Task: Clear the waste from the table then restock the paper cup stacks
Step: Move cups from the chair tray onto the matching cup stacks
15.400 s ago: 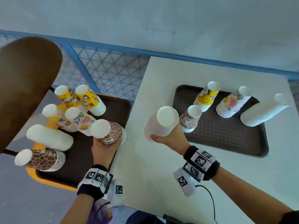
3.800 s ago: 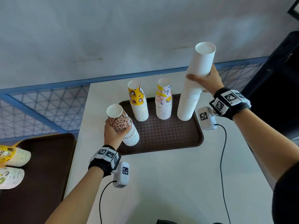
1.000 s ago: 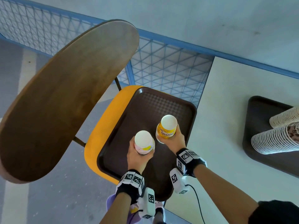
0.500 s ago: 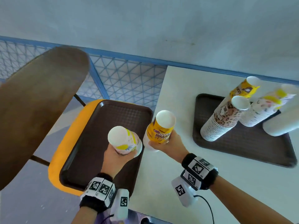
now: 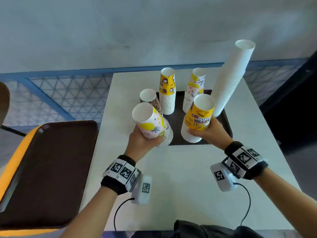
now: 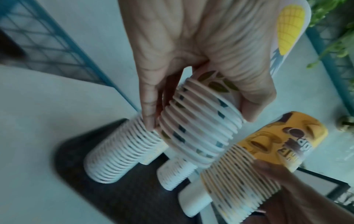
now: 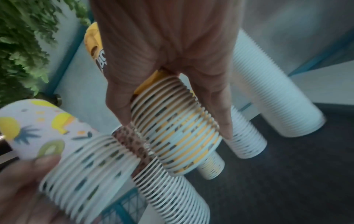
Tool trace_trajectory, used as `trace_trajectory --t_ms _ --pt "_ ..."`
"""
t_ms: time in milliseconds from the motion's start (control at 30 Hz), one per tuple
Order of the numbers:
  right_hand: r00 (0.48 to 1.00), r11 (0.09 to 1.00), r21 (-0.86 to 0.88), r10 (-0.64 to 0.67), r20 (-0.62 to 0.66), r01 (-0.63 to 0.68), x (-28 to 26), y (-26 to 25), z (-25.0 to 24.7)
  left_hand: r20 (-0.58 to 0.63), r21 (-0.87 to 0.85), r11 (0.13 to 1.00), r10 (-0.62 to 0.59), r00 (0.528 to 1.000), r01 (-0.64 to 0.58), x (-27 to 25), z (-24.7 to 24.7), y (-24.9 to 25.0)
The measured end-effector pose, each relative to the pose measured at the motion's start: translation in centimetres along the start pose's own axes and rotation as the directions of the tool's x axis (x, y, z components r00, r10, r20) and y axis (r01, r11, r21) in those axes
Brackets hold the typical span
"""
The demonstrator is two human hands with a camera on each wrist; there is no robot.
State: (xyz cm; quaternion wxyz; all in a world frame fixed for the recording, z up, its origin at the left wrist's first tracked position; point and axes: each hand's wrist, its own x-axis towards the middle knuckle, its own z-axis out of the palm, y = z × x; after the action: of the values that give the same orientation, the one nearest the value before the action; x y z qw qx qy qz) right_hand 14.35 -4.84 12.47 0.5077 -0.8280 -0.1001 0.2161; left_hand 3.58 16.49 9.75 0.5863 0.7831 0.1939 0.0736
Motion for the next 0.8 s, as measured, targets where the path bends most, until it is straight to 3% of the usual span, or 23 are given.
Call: trace_trajectory --t_ms 167,433,633,800 --pt "0.994 0.999 0.034 0.022 -0.102 -0.019 0.1 1.9 -4.2 -0.043 -0.048 0.986 0.157 0.987 -0.159 5.7 6.5 6.9" --pt "0.986 0.999 0.041 0.023 -0.166 -0.016 0.5 3.1 -7.3 -0.202 0.036 0.987 0.160 0.966 -0.155 14.1 11.1 14.0" --pt "0.982 0.998 0.060 0.001 -0.191 0.010 0.9 2.3 -8.9 -0.144 0.054 0.992 0.125 0.982 -0.118 17.6 12.7 14.7" --pt "0.984 0.996 0.046 -0.065 -0.168 0.073 1.6 0.9 -9.8 -0.076 0.123 0.991 0.056 0.996 -0.046 18.5 14.1 12.3"
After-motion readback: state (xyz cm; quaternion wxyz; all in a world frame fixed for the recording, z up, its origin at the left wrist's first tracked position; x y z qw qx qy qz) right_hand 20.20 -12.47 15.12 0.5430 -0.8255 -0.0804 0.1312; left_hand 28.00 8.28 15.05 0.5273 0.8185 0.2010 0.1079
